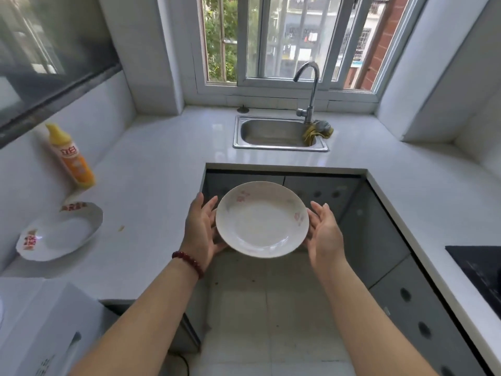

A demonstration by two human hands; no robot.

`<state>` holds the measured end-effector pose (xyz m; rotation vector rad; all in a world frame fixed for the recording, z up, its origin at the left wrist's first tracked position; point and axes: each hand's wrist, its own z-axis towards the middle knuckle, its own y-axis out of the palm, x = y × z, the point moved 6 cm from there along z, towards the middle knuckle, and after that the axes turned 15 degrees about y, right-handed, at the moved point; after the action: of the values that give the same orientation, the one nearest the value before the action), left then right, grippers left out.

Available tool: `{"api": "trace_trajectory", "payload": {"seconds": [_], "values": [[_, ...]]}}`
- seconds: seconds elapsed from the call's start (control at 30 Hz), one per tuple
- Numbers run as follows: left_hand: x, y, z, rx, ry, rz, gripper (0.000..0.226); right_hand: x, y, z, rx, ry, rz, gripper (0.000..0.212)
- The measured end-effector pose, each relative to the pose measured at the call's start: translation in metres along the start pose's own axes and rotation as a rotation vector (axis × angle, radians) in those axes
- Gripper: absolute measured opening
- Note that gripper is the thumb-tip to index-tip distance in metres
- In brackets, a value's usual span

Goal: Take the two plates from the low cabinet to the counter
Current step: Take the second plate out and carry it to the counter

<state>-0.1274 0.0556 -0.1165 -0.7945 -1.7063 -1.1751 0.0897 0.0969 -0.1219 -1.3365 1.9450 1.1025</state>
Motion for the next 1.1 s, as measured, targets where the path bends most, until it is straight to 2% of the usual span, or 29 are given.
{"api": "trace_trajectory", "payload": {"seconds": [0.17,0.47,0.67,0.87,1.1], "values": [[0.026,-0.038,0.035,0.096,0.045,-0.018,0.065,0.001,0.062,0.042,-0.054,0.036,-0.068,0.043],[0.055,-0.133,0.102,0.404,0.131,0.043,0.067,0.021,0.204,0.136,-0.229,0.170,-0.245,0.041],[0.068,-0.184,0.136,0.642,0.156,-0.063,0.068,0.040,0.301,0.188,-0.384,0.278,-0.424,0.028],[0.077,-0.230,0.138,0.868,0.215,-0.134,0.064,0.076,0.382,0.211,-0.567,0.357,-0.611,0.042],[0.080,-0.286,0.110,1.101,0.265,-0.193,0.059,0.139,0.446,0.194,-0.744,0.430,-0.774,0.025]]}}
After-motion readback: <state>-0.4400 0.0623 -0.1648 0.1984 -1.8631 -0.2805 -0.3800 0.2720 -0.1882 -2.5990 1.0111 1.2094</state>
